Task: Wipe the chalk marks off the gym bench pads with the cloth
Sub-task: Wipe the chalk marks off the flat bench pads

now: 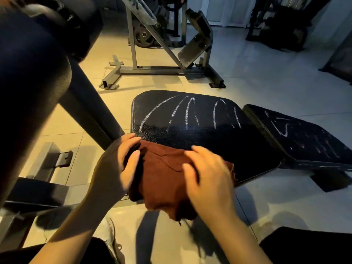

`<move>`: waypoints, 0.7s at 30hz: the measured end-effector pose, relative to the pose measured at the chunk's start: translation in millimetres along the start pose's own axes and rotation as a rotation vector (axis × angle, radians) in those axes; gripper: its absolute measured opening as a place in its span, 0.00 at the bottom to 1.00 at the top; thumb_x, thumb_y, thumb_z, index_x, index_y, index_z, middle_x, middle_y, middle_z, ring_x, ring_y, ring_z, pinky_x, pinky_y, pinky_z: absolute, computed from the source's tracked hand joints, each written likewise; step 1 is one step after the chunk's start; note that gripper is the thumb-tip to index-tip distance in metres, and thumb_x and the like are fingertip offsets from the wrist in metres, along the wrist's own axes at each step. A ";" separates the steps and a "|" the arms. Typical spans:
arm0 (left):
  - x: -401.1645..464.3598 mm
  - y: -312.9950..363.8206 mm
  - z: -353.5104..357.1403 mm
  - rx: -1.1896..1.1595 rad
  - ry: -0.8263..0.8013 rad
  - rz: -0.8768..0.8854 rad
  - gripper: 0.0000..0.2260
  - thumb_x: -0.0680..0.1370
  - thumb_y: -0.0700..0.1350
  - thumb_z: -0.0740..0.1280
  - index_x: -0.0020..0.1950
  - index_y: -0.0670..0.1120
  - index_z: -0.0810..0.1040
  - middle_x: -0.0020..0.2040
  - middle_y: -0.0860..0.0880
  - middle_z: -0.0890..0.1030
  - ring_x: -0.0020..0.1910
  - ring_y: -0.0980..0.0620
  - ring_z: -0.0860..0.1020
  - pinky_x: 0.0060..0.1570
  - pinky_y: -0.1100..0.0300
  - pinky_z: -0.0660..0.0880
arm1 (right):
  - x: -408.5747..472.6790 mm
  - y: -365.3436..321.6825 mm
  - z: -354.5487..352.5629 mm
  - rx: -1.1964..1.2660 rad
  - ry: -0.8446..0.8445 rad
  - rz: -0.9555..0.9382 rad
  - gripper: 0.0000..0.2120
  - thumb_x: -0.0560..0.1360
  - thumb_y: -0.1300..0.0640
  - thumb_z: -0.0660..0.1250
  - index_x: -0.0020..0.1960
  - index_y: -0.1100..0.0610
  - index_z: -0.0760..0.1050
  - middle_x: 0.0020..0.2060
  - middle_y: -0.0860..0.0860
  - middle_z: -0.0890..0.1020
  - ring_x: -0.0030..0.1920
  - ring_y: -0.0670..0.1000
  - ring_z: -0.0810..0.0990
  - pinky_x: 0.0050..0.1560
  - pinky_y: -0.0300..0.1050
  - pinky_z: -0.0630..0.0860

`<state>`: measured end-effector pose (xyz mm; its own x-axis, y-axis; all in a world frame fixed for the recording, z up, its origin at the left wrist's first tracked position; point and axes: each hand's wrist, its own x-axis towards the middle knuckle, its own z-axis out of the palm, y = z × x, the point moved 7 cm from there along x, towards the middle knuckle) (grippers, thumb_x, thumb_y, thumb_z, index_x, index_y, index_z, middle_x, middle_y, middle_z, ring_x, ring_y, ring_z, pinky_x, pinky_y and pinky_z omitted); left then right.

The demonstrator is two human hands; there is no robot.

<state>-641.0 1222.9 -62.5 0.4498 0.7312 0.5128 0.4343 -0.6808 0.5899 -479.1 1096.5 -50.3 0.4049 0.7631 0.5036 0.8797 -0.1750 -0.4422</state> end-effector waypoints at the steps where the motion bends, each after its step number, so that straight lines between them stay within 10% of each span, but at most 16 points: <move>1: 7.2 -2.4 7.2 -0.039 -0.041 -0.022 0.21 0.79 0.53 0.56 0.65 0.42 0.76 0.65 0.48 0.74 0.64 0.58 0.69 0.66 0.69 0.61 | -2.5 24.9 -10.4 -0.075 -0.011 0.123 0.19 0.77 0.48 0.59 0.60 0.55 0.79 0.60 0.52 0.80 0.58 0.56 0.78 0.57 0.54 0.76; 5: 32.3 -15.9 35.0 0.073 -0.206 -0.057 0.25 0.77 0.55 0.55 0.64 0.40 0.78 0.66 0.42 0.75 0.67 0.45 0.71 0.68 0.60 0.60 | -8.0 94.9 -28.9 -0.149 -0.231 0.418 0.16 0.76 0.46 0.67 0.61 0.52 0.78 0.60 0.48 0.76 0.63 0.52 0.70 0.55 0.46 0.71; 8: 35.8 -12.3 33.9 0.132 -0.243 -0.045 0.12 0.78 0.45 0.64 0.56 0.42 0.82 0.62 0.43 0.79 0.64 0.45 0.74 0.64 0.61 0.63 | -8.3 95.2 -36.8 0.003 -0.084 0.372 0.05 0.73 0.54 0.73 0.48 0.54 0.82 0.48 0.47 0.77 0.53 0.53 0.76 0.47 0.45 0.70; 13: 24.9 -1.1 7.8 0.085 -0.158 0.022 0.05 0.75 0.44 0.70 0.41 0.52 0.77 0.41 0.54 0.79 0.44 0.54 0.76 0.45 0.63 0.67 | -17.8 90.6 -48.2 0.112 0.047 0.381 0.08 0.77 0.55 0.68 0.52 0.54 0.84 0.45 0.47 0.78 0.46 0.47 0.77 0.48 0.45 0.73; 21: 10.9 12.4 -14.6 0.161 -0.100 0.071 0.13 0.70 0.38 0.76 0.53 0.41 0.82 0.47 0.44 0.83 0.45 0.44 0.80 0.46 0.62 0.69 | -12.8 63.9 -72.4 0.230 0.036 0.293 0.08 0.80 0.57 0.63 0.52 0.53 0.82 0.43 0.46 0.83 0.45 0.46 0.81 0.50 0.51 0.79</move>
<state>-642.1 1223.1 -40.5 0.5557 0.6785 0.4805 0.5140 -0.7346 0.4429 -410.0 1030.5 -31.2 0.6433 0.6781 0.3553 0.6481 -0.2353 -0.7243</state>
